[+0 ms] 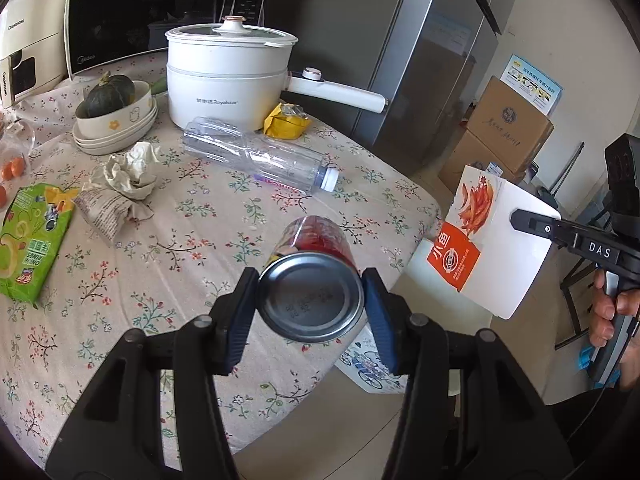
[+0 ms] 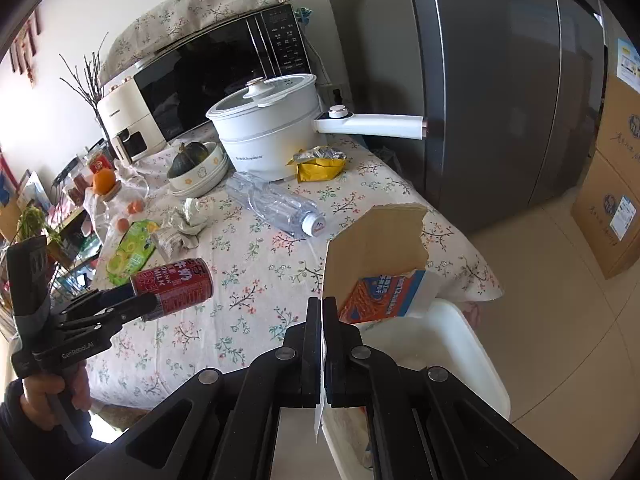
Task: Collect trash
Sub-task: 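Carry the can and box over the white bin and open both tools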
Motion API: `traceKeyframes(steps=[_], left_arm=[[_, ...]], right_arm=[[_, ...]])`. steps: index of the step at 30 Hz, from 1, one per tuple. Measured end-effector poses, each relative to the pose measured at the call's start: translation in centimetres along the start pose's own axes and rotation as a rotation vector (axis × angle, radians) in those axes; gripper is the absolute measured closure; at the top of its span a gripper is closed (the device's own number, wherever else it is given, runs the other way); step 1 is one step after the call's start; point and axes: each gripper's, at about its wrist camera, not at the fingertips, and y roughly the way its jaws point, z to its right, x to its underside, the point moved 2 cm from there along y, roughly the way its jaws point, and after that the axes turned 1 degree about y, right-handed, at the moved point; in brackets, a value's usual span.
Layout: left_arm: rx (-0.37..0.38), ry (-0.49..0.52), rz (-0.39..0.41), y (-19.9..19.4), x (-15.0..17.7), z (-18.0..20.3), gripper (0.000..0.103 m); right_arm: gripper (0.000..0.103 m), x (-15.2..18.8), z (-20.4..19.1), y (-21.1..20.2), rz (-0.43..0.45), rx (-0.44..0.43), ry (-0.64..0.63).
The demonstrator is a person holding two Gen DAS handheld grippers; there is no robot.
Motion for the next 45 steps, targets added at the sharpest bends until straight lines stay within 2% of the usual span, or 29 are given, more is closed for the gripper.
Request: traceKeyframes(steps=[4,11,14,15,16,18,22,30,36,38,41,45], left_arm=[[0.033,0.039,-0.020,0.8,0.5,2.4,0.049],[0.060,0.093,-0.053,2.0,1.2,5.0,0.049],[0.068,0.107,-0.062,2.3,1.4,5.8,0.049],[0.071,0.112,-0.064,2.5,1.4,6.1,0.049],[0.074,0.116,-0.067,2.6,1.5,6.3,0.049],[0.082,0.125,-0.073,2.8,1.7,6.9,0.049],[0.101,0.145,-0.093,3.5,2.0,8.1,0.049],[0.131,0.195,-0.127,5.2,2.7,10.7,0.049],[0.186,0.244,-0.110,6.2,2.9,12.3,0.049],[0.150,0.267,-0.087,6.3,2.9,12.7,0.048],[0.094,0.278,-0.061,6.1,2.6,12.6,0.028],[0.076,0.251,-0.057,6.0,2.1,11.5,0.024]], right_arm=[[0.101,1.1,1.9,-1.1,-0.011,0.016,0.014],[0.099,3.6,4.7,-1.5,-0.083,0.024,0.025],[0.068,4.1,5.7,-1.4,-0.097,0.062,0.040],[0.052,4.2,6.1,-1.4,-0.094,0.071,0.045],[0.047,4.3,6.3,-1.5,-0.091,0.074,0.049],[0.046,4.3,6.6,-1.6,-0.093,0.073,0.057],[0.037,4.4,7.0,-1.5,-0.094,0.086,0.063],[0.031,5.2,8.1,-1.2,-0.119,0.116,0.069],[0.030,5.6,9.2,-1.2,-0.125,0.140,0.082],[0.029,5.6,9.4,-1.2,-0.125,0.145,0.090],[0.027,5.6,9.4,-1.2,-0.126,0.152,0.090],[0.026,5.6,9.1,-1.1,-0.127,0.151,0.082]])
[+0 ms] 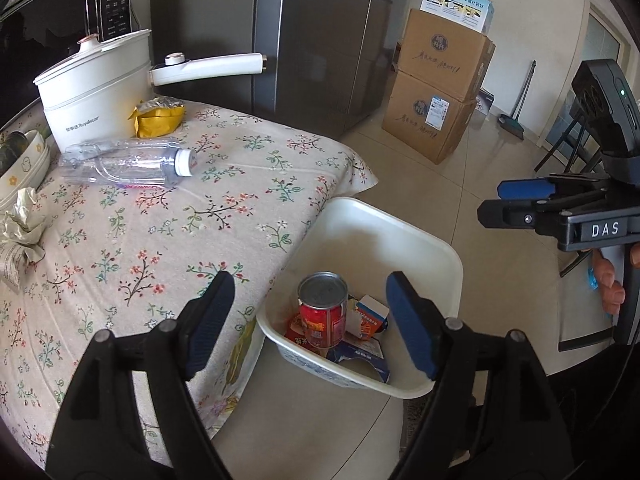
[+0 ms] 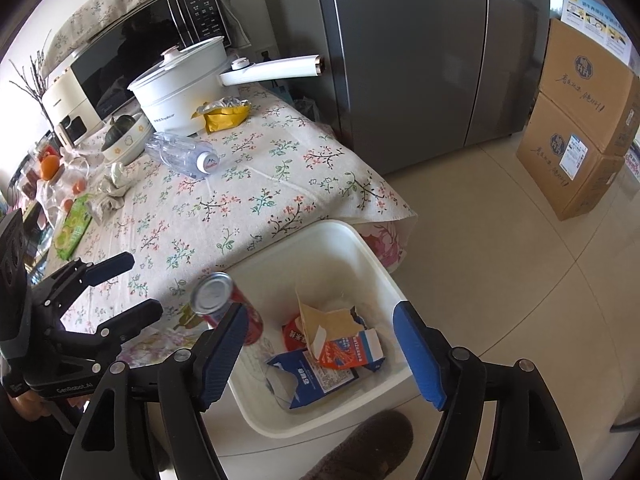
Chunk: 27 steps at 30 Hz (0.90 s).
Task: Collect trash
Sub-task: 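Carry the can and box over the white bin and open both tools, then move both tools back over the table toward the green bag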
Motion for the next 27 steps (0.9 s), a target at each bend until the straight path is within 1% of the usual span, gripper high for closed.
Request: traceKeyframes(steps=[7,12,15,17,27], left_arm=[[-0.035,-0.043,0.004,-0.8,0.1,-1.8,0.020],[-0.093,-0.090,0.013,-1.8,0.4,-3.9,0.010],[-0.136,-0.119,0.020,-2.5,0.5,-5.4,0.007],[-0.164,-0.133,0.023,-3.0,0.6,-6.4,0.005],[-0.301,-0.208,0.010,-5.6,2.0,-13.2,0.004]], right_arm=[[0.026,-0.3,-1.0,0.2,0.000,0.000,-0.015],[0.023,-0.8,-2.3,0.6,0.005,0.004,-0.041],[0.019,-1.3,-3.1,0.9,0.012,0.007,-0.054],[0.019,-1.7,-3.9,1.2,0.013,0.011,-0.065],[0.017,-3.7,-8.6,2.8,0.028,-0.008,-0.094]])
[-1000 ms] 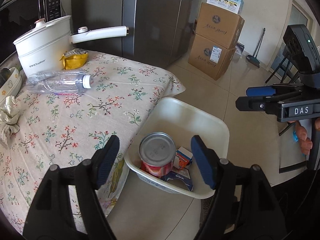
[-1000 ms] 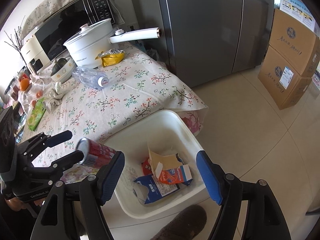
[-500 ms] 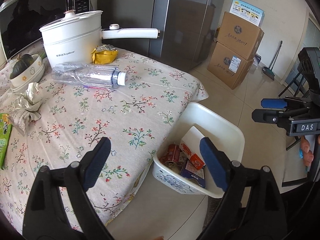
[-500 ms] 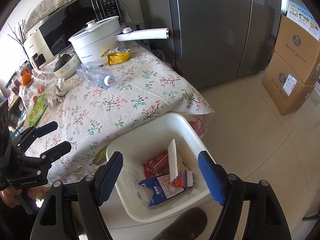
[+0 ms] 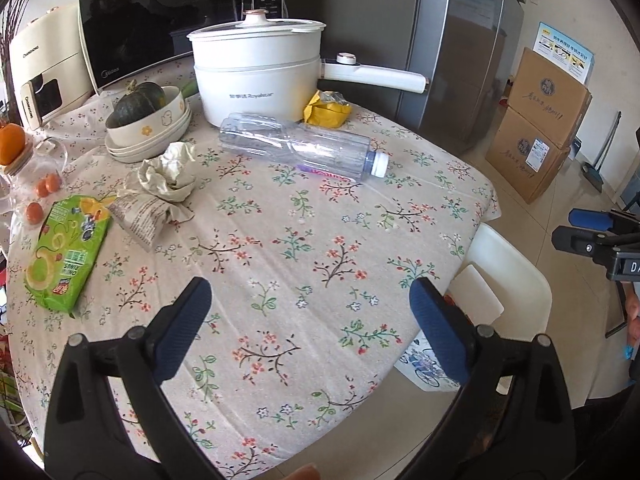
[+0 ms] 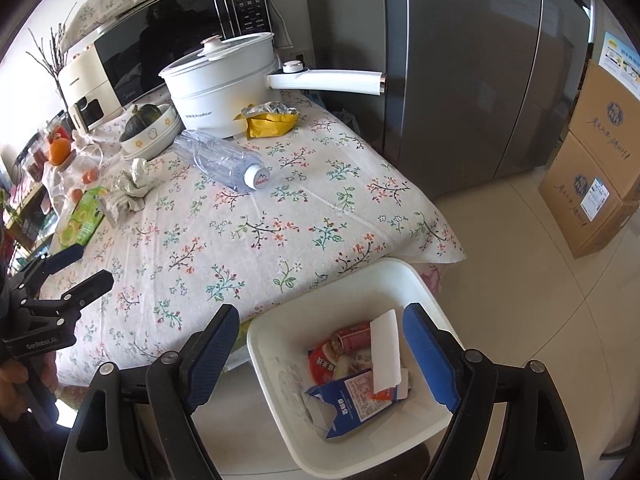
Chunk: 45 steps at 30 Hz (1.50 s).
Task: Collect trash
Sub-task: 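Move both tools back over the table toward the green bag, then grasp the green onion-rings bag with the left tool while the right grasps the white packet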
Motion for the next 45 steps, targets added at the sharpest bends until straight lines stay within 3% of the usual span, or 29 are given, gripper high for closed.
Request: traceKeyframes(steps=[18,25,28,34,41,43,45], left_arm=[[-0.226,-0.144,-0.027,0.0,2.2,-15.6,0.004],[-0.257,-0.178,-0.062,2.2,3.5,-20.9,0.005],[-0.263,-0.169,-0.104,4.0,3.9,-22.2,0.010],[-0.231,-0.207,-0.185,6.7,4.5,-23.8,0.034],[-0.213,-0.248,-0.178,6.8,4.1,-24.1,0.052],[-0.205,-0.260,-0.162,6.2,3.8,-23.8,0.051],[-0.229,-0.239,-0.140,5.8,3.3,-23.8,0.040]], right_arm=[[0.017,-3.3,-10.8,5.0,-0.029,-0.050,-0.090],[0.017,-4.2,-14.2,7.0,-0.047,-0.080,-0.098],[0.017,-4.4,-15.4,8.0,-0.059,-0.081,-0.109],[0.017,-4.6,-16.9,9.6,-0.077,-0.079,-0.099],[0.017,-4.6,-19.1,11.2,-0.090,-0.086,-0.081],[0.017,-4.5,-20.0,11.6,-0.097,-0.097,-0.080],[0.017,-4.4,-20.8,12.0,-0.101,-0.111,-0.074]])
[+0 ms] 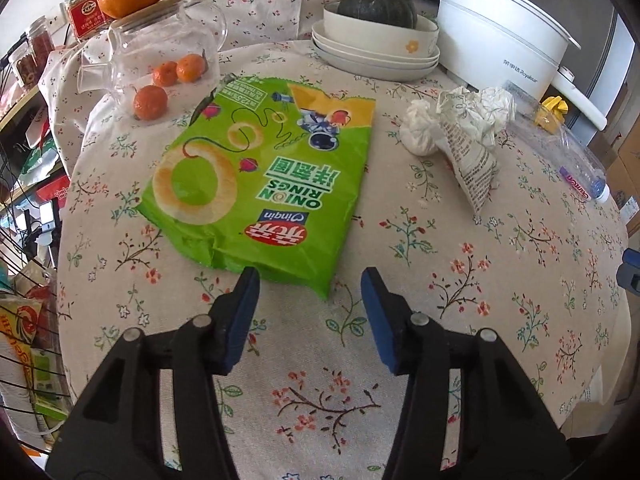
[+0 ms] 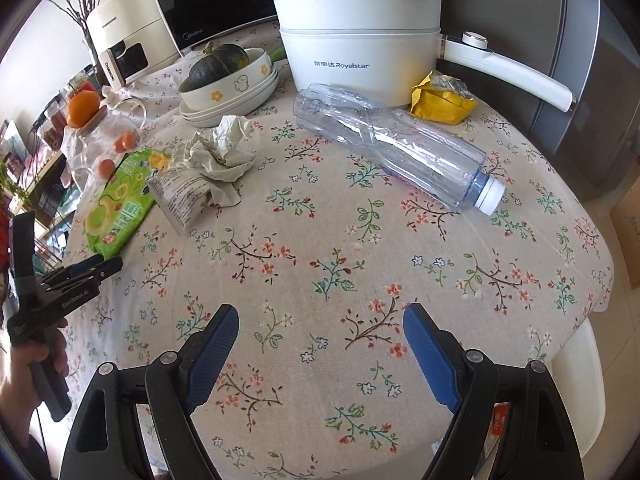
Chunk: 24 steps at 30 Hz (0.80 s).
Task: Collect trash
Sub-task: 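Grasp the green onion-rings bag with the left tool while the right grasps the white packet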
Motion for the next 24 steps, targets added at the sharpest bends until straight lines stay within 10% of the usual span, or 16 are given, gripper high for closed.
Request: traceKeyframes(steps=[3,13,17,21,24], left_arm=[[-0.022,0.037,0.070,-1.3,-0.7,0.5,0.025],[-0.018,0.129,0.018,2.9,-1.5,-0.6,0.031],[0.014,0.117,0.039,2.9,-1.4,-0.9,0.048],[0.059,0.128,0.034,2.8,-1.5,0.4,0.091],[0.053,0.099,0.025,2.7,-1.7,0.7,0.098]], right_arm=[[0.017,-0.1,-1.0,0.4,-0.007,-0.033,0.014],[0.017,-3.7,-6.2,3.4,0.045,-0.105,-0.117],[0.017,-5.1,-8.2,5.5,0.061,-0.090,-0.173],[0.017,-6.5,-9.9,7.6,0.075,-0.120,-0.177],[0.017,-7.3,-11.3,9.4,0.080,-0.127,-0.177]])
